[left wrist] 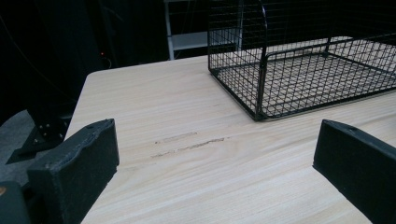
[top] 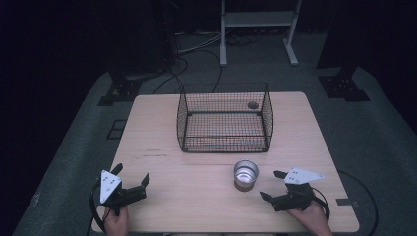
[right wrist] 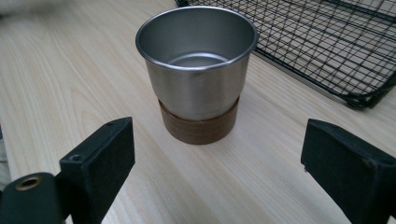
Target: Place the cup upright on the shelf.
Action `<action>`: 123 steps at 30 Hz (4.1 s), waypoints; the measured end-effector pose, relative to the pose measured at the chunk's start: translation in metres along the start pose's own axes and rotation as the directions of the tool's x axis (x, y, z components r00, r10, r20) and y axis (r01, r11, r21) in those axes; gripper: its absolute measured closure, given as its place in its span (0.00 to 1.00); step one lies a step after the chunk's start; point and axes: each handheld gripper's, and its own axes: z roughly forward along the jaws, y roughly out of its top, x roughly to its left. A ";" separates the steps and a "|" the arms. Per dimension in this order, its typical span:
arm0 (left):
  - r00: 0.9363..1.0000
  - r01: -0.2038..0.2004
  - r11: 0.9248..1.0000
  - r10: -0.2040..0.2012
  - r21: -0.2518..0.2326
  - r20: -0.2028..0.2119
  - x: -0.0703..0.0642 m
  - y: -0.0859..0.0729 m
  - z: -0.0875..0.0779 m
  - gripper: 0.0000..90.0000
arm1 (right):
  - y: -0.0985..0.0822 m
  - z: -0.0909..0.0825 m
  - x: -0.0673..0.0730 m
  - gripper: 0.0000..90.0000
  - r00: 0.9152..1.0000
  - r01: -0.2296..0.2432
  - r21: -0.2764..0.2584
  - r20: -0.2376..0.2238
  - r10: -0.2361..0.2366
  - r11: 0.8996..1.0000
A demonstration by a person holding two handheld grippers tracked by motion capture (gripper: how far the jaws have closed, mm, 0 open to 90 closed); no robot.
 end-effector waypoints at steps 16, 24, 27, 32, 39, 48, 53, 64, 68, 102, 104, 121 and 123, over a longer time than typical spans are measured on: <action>1.000 0.001 1.000 -0.001 -0.001 0.002 0.000 0.001 0.000 0.00 | 0.012 0.025 0.011 0.03 1.000 0.017 0.036 -0.021 -0.016 0.999; 1.000 -0.002 1.000 0.002 -0.001 0.003 0.000 0.001 0.000 0.00 | 0.016 0.032 0.011 0.03 1.000 0.012 0.046 -0.019 -0.011 0.999; 1.000 -0.002 1.000 0.002 -0.002 0.003 -0.001 0.001 0.000 0.00 | 0.019 0.035 0.010 0.03 1.000 0.013 0.047 -0.020 -0.012 0.999; 1.000 0.001 1.000 -0.001 -0.005 0.000 0.001 0.001 -0.001 0.00 | 0.024 0.043 0.008 0.03 0.999 0.018 0.051 -0.031 -0.016 0.999; 1.000 0.001 1.000 -0.001 -0.006 -0.002 0.001 0.001 -0.001 0.00 | 0.032 0.050 0.008 0.03 0.999 0.027 0.063 -0.028 -0.025 0.998; 1.000 0.001 1.000 -0.001 -0.007 0.001 0.001 0.001 -0.001 0.00 | 0.037 0.062 0.007 0.03 0.999 0.026 0.078 -0.038 -0.023 0.997; 1.000 -0.002 1.000 0.002 -0.008 0.003 0.000 0.002 0.000 0.00 | 0.038 0.066 0.008 0.06 0.999 0.017 0.067 -0.042 -0.014 0.998; 1.000 0.003 1.000 -0.003 -0.009 -0.002 0.001 0.002 -0.002 0.00 | 0.039 0.068 0.008 0.20 0.999 0.030 0.070 -0.020 -0.029 0.997; 1.000 0.003 1.000 -0.003 -0.013 -0.005 0.003 0.002 -0.002 0.00 | 0.040 0.066 0.006 0.20 0.999 0.012 0.074 -0.032 -0.010 0.997; 1.000 0.005 1.000 -0.005 -0.024 -0.010 0.003 0.002 -0.003 0.00 | 0.110 0.039 -0.009 0.20 0.992 -0.010 0.036 -0.126 0.014 0.999; 1.000 0.006 1.000 -0.006 -0.024 -0.010 0.004 0.002 -0.004 0.00 | 0.112 0.038 -0.009 0.20 0.992 -0.010 0.032 -0.128 0.014 0.999; 1.000 0.001 1.000 -0.001 -0.023 -0.009 0.003 0.002 -0.003 0.00 | 0.145 0.031 -0.018 0.20 0.991 -0.007 0.018 -0.131 0.009 1.000; 1.000 0.001 1.000 -0.001 -0.023 -0.009 0.003 0.002 -0.003 0.00 | 0.149 0.031 -0.020 0.20 0.991 -0.002 0.014 -0.131 0.003 1.000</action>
